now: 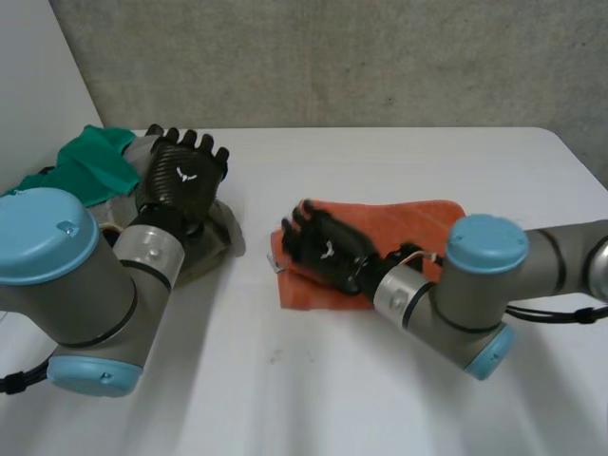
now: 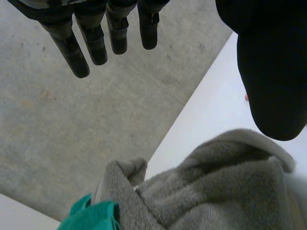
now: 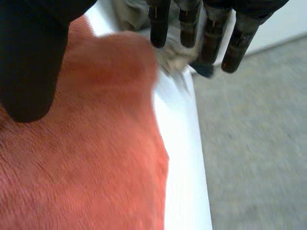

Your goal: Fold the laundry.

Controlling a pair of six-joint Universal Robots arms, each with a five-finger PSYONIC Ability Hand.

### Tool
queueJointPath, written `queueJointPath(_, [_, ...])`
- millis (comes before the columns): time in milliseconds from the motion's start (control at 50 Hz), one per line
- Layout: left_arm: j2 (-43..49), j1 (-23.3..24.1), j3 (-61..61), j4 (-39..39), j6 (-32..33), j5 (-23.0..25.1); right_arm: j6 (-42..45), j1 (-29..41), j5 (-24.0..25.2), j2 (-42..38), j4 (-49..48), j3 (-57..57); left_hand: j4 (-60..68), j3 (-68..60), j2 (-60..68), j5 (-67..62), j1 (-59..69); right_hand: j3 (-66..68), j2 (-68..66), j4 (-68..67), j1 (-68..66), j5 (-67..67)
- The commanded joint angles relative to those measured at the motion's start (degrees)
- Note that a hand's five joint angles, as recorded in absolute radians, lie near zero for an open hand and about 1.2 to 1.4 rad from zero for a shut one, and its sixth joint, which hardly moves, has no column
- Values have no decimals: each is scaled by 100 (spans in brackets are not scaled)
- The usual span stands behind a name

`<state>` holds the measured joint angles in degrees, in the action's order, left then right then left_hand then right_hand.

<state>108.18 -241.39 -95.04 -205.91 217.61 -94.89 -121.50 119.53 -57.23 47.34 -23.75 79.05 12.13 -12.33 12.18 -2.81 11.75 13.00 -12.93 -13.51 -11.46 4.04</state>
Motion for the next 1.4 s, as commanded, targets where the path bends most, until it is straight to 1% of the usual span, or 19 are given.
queueJointPath(20, [46, 390, 565, -2, 10, -12, -2445, -431, -482, 1241, 1, 383, -40, 60, -45, 108, -2, -300, 293, 351, 146, -404])
queueJointPath(40, [133, 478, 704, -2, 10, -12, -3084, -509, -578, 1443, 36, 462, -40, 60, -45, 108, -2, -300, 293, 351, 146, -404])
queueJointPath(120, [554, 759, 1117, 59, -95, -12, -4194, -1053, -772, 1734, 238, 813, 93, -73, 89, -25, 132, -300, 293, 351, 146, -404])
queueJointPath(160, [757, 900, 1294, 77, -148, 6, -4311, -1282, -808, 1787, 414, 928, 178, -158, 173, -110, 217, -300, 293, 351, 146, -404])
queueJointPath(280, [1661, 1155, 1795, 383, -175, 260, -3970, -1853, -825, 1831, 1195, 1279, 867, -847, 863, -799, 906, -300, 293, 351, 146, -404])
queueJointPath(440, [2373, 1217, 2059, 710, -131, 797, -3380, -2162, -965, 1770, 1513, 1464, 1657, -1637, 1652, -1589, 1695, -300, 293, 351, 146, -404])
queueJointPath(500, [2576, 1208, 2191, 719, -70, 797, -3354, -2180, -1106, 1744, 1513, 1499, 1843, -1822, 1838, -1775, 1881, 344, -351, -293, -498, 240])
queueJointPath(580, [2805, 1208, 2358, 719, 176, 744, -3301, -2162, -1212, 1639, 1513, 1508, 2968, -2948, 2964, -2900, 3007, 1085, -1091, -1033, -1238, 980])
queueJointPath(680, [2893, 1208, 2411, 710, 458, 455, -3275, -2154, -1326, 1428, 1417, 1465, 4951, -4930, 4946, -4883, 4989, 1693, -1699, -1641, -1846, 1589])
queueJointPath(800, [2797, 1217, 2314, 745, 449, 322, -3091, -2198, -1467, 1260, 1285, 1394, 6785, -6765, 6780, -6717, 6823, 2382, -2389, -2331, -2536, 2278])
queueJointPath(960, [2296, 1428, 1849, 771, 397, 279, -2510, -2321, -1511, 1093, 1223, 1341, 6787, -6767, 6782, -6719, 6825, 2769, -2776, -2717, -2923, 2665])
queueJointPath(1040, [1962, 1498, 1498, 780, 318, 191, -2501, -2356, -1502, 1076, 1144, 1324, 6787, -6767, 6782, -6719, 6825, 4028, -4034, -3976, -4181, 3924])
queueJointPath(1140, [1593, 1516, 1041, 789, 89, 147, -2484, -2365, -1493, 1084, 1126, 1324, 6787, -6767, 6782, -6719, 6825, 6694, -6700, -6642, -6847, 6590])
queueJointPath(1160, [1566, 1525, 988, 789, 72, 147, -2484, -2365, -1493, 1076, 1126, 1315, 6787, -6767, 6782, -6719, 6825, 6700, -6707, -6649, -6854, 6596])
queueJointPath(1200, [1522, 1525, 917, 789, 63, 138, -2475, -2373, -1502, 1084, 1118, 1306, 5368, -5348, 5363, -5300, 5406, 6700, -6707, -6649, -6854, 6596])
queueJointPath(1220, [1487, 1533, 873, 789, 71, 138, -2475, -2373, -1511, 1084, 1118, 1306, 3228, -3208, 3223, -3160, 3266, 6700, -6707, -6649, -6854, 6596])
queueJointPath(1260, [1435, 1542, 847, 789, 80, 94, -2466, -2391, -1528, 1128, 1126, 1315, 1882, -1862, 1877, -1814, 1920, 6700, -6707, -6649, -6854, 6596])
queueJointPath(1340, [1206, 1499, 829, 806, 45, -117, -2273, -2417, -1572, 1198, 1205, 1324, 1760, -1740, 1755, -1692, 1798, 6700, -6707, -6649, -6854, 6596])
queueJointPath(1400, [987, 1393, 776, 815, 36, -249, -1791, -2356, -1748, 1488, 1232, 1333, 1709, -1689, 1705, -1641, 1748, 6700, -6707, -6649, -6854, 6596])
